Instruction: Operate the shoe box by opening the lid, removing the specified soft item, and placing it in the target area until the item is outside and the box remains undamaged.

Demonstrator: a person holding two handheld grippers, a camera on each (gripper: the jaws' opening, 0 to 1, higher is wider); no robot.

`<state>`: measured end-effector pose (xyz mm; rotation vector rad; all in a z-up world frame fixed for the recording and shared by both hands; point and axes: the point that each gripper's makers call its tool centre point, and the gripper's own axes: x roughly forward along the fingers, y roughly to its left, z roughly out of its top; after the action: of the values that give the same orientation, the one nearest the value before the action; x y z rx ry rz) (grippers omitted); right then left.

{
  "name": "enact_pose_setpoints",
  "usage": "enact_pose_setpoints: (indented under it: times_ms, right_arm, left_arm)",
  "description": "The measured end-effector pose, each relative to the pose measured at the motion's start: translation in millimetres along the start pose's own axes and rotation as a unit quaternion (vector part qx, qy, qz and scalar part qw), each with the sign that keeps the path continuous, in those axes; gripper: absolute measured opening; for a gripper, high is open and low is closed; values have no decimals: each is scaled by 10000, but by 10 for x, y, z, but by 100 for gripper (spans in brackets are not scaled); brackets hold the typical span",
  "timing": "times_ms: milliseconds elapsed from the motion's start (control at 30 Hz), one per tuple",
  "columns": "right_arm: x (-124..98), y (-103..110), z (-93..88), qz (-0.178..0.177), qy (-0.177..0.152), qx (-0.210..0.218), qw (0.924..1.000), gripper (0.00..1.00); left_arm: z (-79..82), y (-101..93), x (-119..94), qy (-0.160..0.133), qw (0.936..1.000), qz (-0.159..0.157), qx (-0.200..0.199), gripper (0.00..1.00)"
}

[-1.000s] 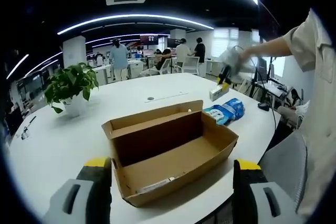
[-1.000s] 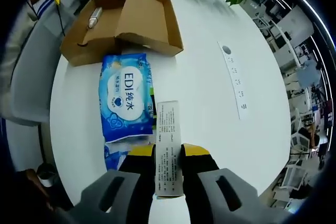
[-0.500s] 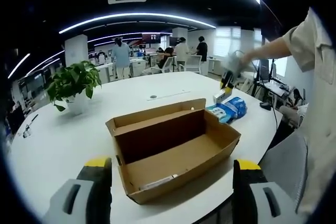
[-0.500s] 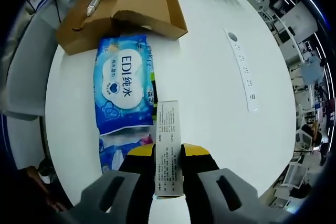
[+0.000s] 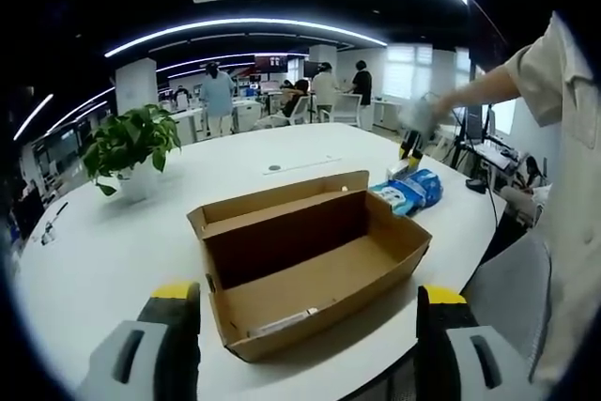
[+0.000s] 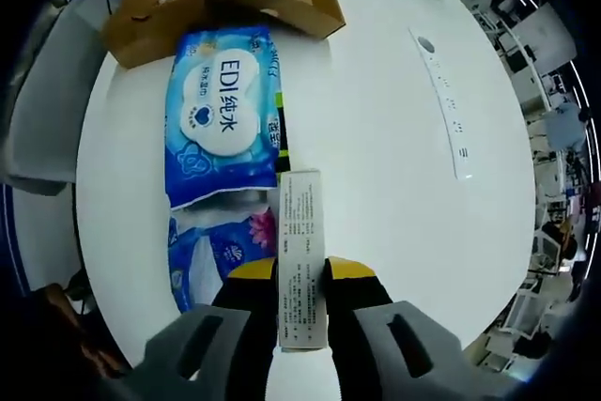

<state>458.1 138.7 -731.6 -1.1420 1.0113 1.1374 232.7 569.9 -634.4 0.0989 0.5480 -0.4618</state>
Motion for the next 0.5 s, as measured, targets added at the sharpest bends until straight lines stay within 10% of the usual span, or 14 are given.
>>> enact_pose_setpoints:
  times_ms: [500]
  right_arm:
    - [132,-19,-240,-114,384,-453,9982,16]
  left_arm:
    - [-27,-10,5,110,9999,-1,-15,97]
